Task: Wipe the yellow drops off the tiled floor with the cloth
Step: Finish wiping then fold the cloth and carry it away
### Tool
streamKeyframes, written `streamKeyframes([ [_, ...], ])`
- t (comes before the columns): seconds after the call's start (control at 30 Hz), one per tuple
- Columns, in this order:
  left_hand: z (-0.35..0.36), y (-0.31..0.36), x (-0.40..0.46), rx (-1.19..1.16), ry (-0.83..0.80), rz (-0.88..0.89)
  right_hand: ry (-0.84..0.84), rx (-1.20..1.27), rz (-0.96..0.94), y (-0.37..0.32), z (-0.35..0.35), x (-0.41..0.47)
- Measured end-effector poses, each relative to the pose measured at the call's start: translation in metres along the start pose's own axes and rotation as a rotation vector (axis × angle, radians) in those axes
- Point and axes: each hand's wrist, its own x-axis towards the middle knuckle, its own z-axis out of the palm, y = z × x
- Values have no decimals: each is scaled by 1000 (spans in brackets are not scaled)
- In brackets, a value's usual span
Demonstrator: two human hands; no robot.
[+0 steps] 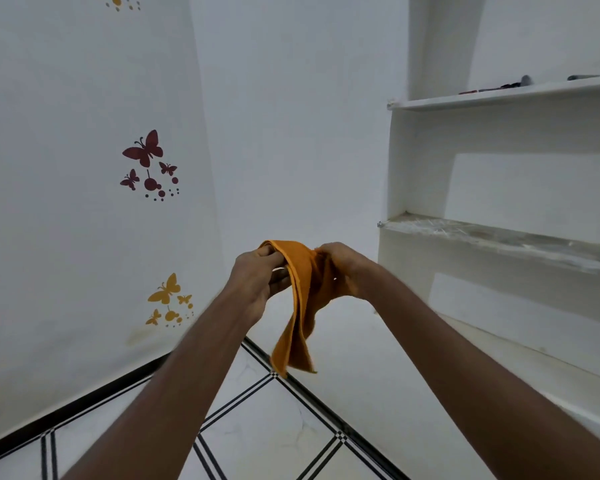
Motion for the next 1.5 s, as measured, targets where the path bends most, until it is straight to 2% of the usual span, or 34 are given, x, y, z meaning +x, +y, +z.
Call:
streamKeyframes([
  [0.03,5,-1,1,-19,31,-7,54,-123,-29,5,-1,-3],
  [0.1,16,-1,1,-40,90,2,325,-370,-168,15,-7,-6],
  [0.13,21,0,1,-50,104,14,452,-407,-294,18,-9,-10],
  [0.17,27,2,1,-56,105,24,488,-385,-416,19,-12,-16],
  [0.27,42,9,3,16,62,48,224,-292,-533,14,-17,-23],
  [0.3,46,12,2,60,53,50,196,-299,-544,12,-21,-23],
  [0.5,69,31,6,148,35,-7,194,-98,-493,7,-65,-18],
  [0.67,63,45,8,220,39,-161,320,-6,-287,4,-105,-1],
  [0.77,50,50,10,228,48,-183,375,27,-213,0,-130,2],
  [0.93,34,62,6,232,75,-161,305,70,-196,-10,-171,-6],
  [1.1,16,80,4,319,4,-13,355,10,-345,-16,-200,-16],
  [1.23,15,91,-2,446,-36,108,336,44,-352,-19,-212,-21],
  [1.4,20,95,-5,620,70,317,365,118,-350,-23,-211,-24],
  [1.5,17,97,-6,675,135,413,238,118,-352,-25,-216,-28],
])
